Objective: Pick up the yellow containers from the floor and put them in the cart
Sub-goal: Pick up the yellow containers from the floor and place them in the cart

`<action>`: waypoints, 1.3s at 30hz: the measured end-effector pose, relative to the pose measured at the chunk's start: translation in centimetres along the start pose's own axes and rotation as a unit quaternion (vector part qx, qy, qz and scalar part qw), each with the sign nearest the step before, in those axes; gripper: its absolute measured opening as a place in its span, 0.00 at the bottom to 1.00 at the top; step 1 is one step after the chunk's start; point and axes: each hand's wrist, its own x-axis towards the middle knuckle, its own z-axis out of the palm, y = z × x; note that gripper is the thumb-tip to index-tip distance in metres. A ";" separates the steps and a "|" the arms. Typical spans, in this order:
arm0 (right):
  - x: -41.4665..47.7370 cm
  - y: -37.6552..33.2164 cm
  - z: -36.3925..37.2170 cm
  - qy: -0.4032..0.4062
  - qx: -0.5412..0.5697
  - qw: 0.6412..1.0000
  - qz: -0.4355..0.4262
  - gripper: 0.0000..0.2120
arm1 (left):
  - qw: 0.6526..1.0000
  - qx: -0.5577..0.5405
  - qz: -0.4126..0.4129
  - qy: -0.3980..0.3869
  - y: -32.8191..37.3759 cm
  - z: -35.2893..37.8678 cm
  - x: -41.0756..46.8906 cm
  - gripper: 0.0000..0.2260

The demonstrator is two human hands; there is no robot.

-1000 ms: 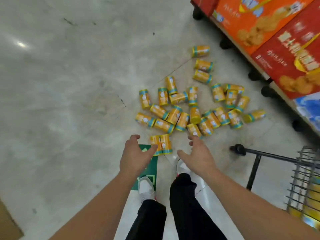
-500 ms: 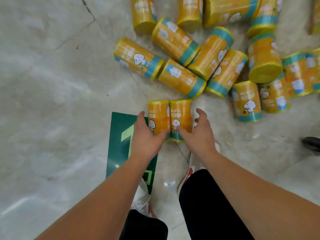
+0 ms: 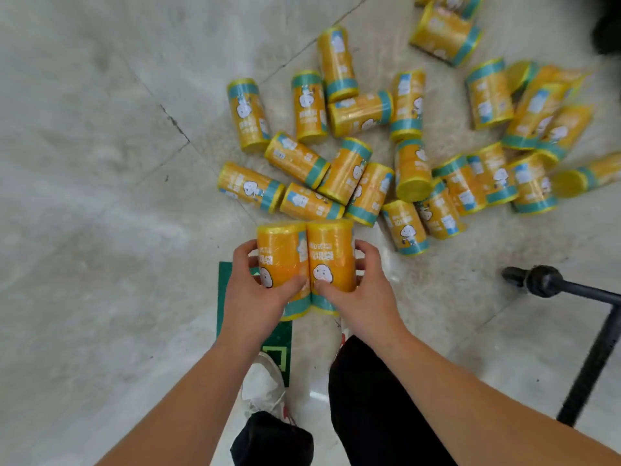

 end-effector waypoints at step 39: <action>-56.5 13.3 -58.0 0.220 -0.020 0.967 0.128 0.34 | 0.936 0.282 0.148 -0.146 19.1 29.3 -66.1 0.34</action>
